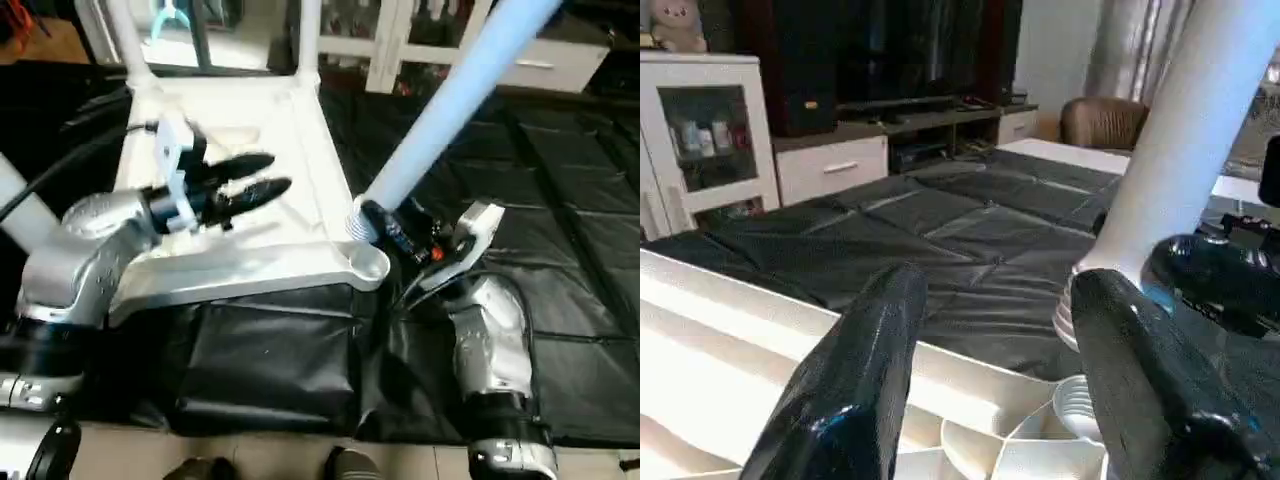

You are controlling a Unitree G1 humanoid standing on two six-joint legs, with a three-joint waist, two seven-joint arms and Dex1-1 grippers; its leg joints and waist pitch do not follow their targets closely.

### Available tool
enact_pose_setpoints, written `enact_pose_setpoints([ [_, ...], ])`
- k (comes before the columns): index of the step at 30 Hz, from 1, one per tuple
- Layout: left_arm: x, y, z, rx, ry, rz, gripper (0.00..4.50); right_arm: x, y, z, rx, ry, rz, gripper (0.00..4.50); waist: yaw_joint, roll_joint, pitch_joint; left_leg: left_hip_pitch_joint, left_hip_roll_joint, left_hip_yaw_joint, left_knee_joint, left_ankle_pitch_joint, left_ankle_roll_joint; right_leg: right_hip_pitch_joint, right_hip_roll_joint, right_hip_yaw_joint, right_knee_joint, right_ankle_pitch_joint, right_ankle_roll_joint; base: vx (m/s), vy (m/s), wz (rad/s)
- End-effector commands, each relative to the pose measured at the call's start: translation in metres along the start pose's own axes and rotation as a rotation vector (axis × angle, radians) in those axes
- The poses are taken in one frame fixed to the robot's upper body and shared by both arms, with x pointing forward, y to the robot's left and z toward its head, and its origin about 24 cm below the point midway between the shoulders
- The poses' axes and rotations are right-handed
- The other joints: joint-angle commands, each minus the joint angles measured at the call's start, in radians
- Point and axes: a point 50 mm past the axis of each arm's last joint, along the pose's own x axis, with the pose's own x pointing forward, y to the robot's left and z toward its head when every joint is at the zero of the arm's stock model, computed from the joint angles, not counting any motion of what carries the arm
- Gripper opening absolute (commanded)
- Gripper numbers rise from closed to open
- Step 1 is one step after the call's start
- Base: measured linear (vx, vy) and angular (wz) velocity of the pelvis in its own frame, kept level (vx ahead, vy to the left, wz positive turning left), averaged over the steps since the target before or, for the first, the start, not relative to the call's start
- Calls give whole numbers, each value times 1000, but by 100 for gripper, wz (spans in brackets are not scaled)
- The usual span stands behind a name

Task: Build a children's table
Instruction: Insert table leg to table base

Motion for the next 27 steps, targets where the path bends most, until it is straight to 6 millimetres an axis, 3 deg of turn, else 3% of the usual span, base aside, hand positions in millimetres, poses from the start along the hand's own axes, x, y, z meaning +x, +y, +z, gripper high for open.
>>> enact_pose_setpoints([
  [1, 6, 5, 16, -9, -62, 44, 262, 3, 2, 7, -65, 6, 47, 186, -1, 2, -80, 46, 59, -34, -75, -215, 60, 39, -37, 22, -58, -229, -217, 0, 0, 0],
  [2, 6, 5, 17, -11, -68, 48, 262, 3, 2, 7, -67, 7, 48, 186, -2, 2, -80, 43, 59, -35, -75, -214, 63, 41, -38, 22, -56, -226, -218, 0, 0, 0],
  [3, 11, 10, 34, -18, -129, 96, 262, 7, 4, 5, -171, 86, 93, 186, -2, 0, -83, 38, 59, -37, -73, -203, 62, 45, -39, 19, -51, -221, -216, 0, 0, 0],
  [8, 29, 17, 71, 6, -197, 226, 262, 24, 6, 6, -281, 193, 120, 186, -3, -6, -88, 35, 53, -37, -63, -168, 85, 49, -42, 19, -50, -200, -217, 0, 0, 0],
  [11, 37, 13, 81, 13, -209, 234, 262, 30, 8, 2, -319, 243, 140, 186, -1, -9, -89, 31, 53, -36, -58, -135, 110, 51, -44, 19, -48, -174, -223, 0, 0, 0],
  [14, 43, 3, 92, 5, -246, 187, 262, 31, 7, -1, -341, 280, 125, 186, 2, -7, -95, 29, 52, -35, -53, -96, 134, 55, -42, 18, -40, -109, -244, 0, 0, 0],
  [15, 47, -6, 101, -4, -272, 143, 262, 31, 5, -2, -358, 301, 119, 186, 4, -5, -99, 29, 54, -35, -49, -43, 155, 56, -42, 17, -30, -28, -267, 0, 0, 0],
  [18, 49, -16, 108, -1, -288, 96, 262, 30, 4, -3, -370, 319, 114, 186, 7, -5, -99, 27, 55, -35, -46, -19, 184, 60, -43, 14, -25, 10, -296, 0, 0, 0],
  [23, 51, -44, 124, 13, -308, -59, 262, 30, 0, -5, -393, 345, 76, 186, 6, -4, -95, 31, 58, -35, -48, -67, 165, 59, -43, 14, -33, -65, -290, 0, 0, 0],
  [27, 49, -55, 130, 7, -322, -130, 262, 29, -2, -5, -402, 359, 62, 186, 2, -7, -90, 33, 56, -36, -51, -153, 117, 54, -39, 14, -45, -175, -257, 0, 0, 0],
])
